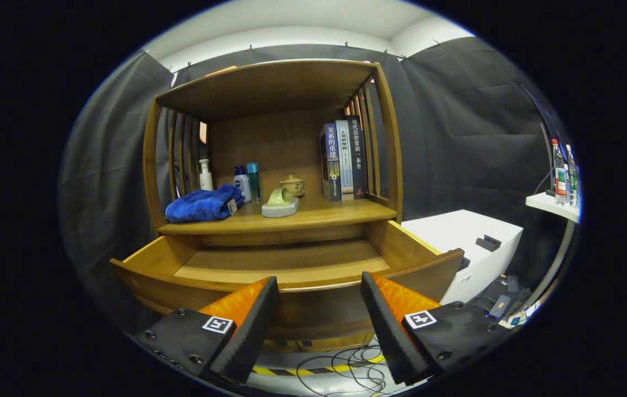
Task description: Pull open the drawer, take out the items inside it, and place them on the countertop above the cabinet.
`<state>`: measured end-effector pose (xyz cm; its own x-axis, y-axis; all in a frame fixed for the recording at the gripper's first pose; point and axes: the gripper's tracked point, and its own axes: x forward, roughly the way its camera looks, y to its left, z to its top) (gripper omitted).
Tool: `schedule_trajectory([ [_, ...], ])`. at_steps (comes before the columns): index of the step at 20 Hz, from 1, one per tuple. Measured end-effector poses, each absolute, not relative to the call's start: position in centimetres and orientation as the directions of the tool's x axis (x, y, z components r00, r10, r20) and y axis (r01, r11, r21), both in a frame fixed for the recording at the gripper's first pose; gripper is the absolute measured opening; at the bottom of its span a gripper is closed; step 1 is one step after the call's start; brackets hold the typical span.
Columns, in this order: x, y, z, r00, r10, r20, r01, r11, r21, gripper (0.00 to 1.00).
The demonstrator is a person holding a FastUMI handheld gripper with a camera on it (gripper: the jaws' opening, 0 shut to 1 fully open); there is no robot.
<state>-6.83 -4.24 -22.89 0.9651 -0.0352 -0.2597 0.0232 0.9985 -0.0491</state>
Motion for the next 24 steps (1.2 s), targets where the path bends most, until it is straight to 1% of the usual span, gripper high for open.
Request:
schedule_trajectory([
  [4,-7.6,-4.0,-23.5,0.964,-0.02,-0.267,0.013,1.0,-0.028,0.98],
  [8,-7.0,-4.1,-23.4,0.962,-0.013,-0.271,-0.003,0.998,-0.058,0.98],
  [16,-3.7,-3.4,-23.0,0.963,-0.016,-0.268,0.009,1.0,-0.03,0.98],
  [20,-1.3,-3.3,-22.8,0.96,-0.018,-0.28,-0.004,0.997,-0.078,0.98],
  [24,0.8,-3.2,-23.0,0.957,-0.023,-0.288,0.002,0.997,-0.072,0.98],
])
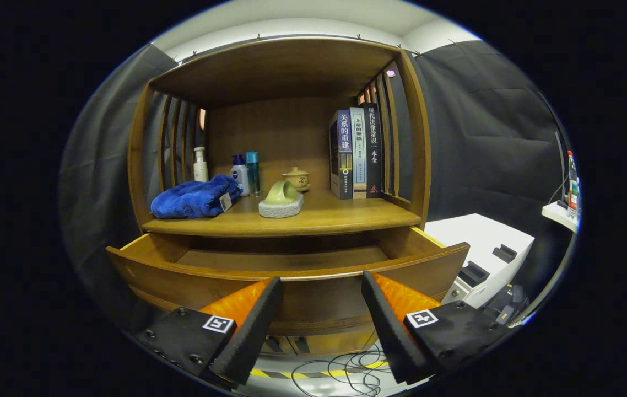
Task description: Pull open the drawer, take out the items inside it, and place them on the countertop above the cabinet.
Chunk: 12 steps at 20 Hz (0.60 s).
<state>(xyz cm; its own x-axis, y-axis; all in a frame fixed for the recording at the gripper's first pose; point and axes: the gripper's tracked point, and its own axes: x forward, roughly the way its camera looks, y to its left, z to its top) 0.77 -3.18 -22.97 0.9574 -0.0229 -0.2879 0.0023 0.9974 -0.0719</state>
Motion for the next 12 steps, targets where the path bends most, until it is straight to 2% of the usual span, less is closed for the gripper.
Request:
schedule_trajectory([
  [12,6.8,-2.7,-23.2,0.953,-0.017,-0.303,-0.007,0.997,-0.078,0.98],
])
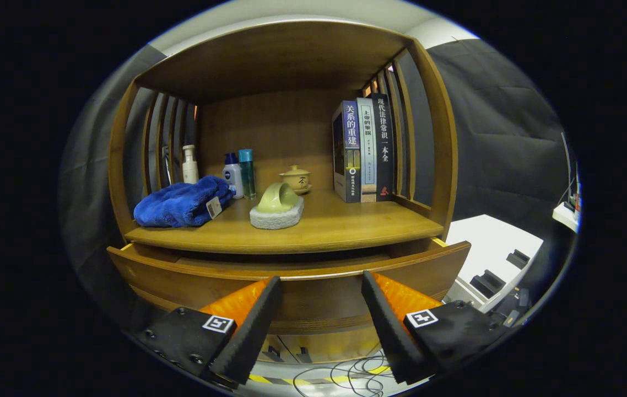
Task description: Pull open the drawer, take out the items inside it, and place them on the countertop above the cabinet.
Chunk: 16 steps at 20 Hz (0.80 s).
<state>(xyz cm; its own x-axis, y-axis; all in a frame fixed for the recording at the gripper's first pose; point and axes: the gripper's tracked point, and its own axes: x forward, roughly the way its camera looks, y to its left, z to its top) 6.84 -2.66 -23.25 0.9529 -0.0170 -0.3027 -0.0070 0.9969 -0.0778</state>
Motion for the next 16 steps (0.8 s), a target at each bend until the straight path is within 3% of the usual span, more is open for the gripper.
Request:
schedule_trajectory([
  [16,10.6,-2.2,-23.6,0.95,-0.019,-0.313,-0.007,0.997,-0.082,0.96],
])
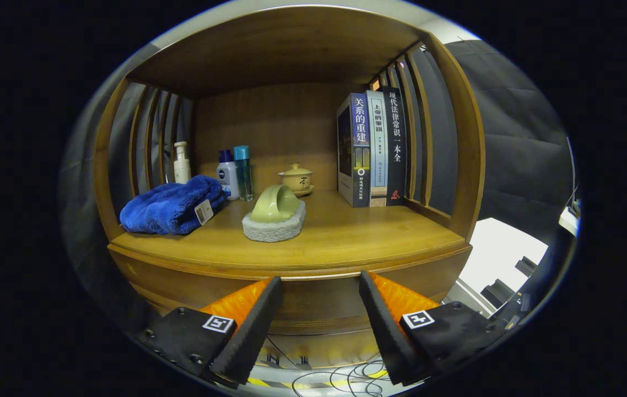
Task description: Pull open the drawer, take out the items inside it, and place them on the countertop above the cabinet.
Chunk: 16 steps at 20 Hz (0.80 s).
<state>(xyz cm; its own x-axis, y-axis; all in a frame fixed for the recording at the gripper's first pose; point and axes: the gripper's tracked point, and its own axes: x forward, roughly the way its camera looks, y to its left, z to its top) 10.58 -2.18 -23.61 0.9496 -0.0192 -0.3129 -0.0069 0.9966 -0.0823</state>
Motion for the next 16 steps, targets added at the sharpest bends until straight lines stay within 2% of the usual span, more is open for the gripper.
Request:
schedule_trajectory([
  [5,9.9,-1.5,-23.8,0.939,-0.004,-0.344,-0.004,1.0,-0.023,0.96],
  [6,9.8,-1.2,-23.2,0.94,0.006,-0.34,-0.013,1.0,-0.018,0.99],
  [16,7.3,-1.4,-11.9,0.977,0.017,-0.211,-0.027,0.999,-0.043,0.99],
])
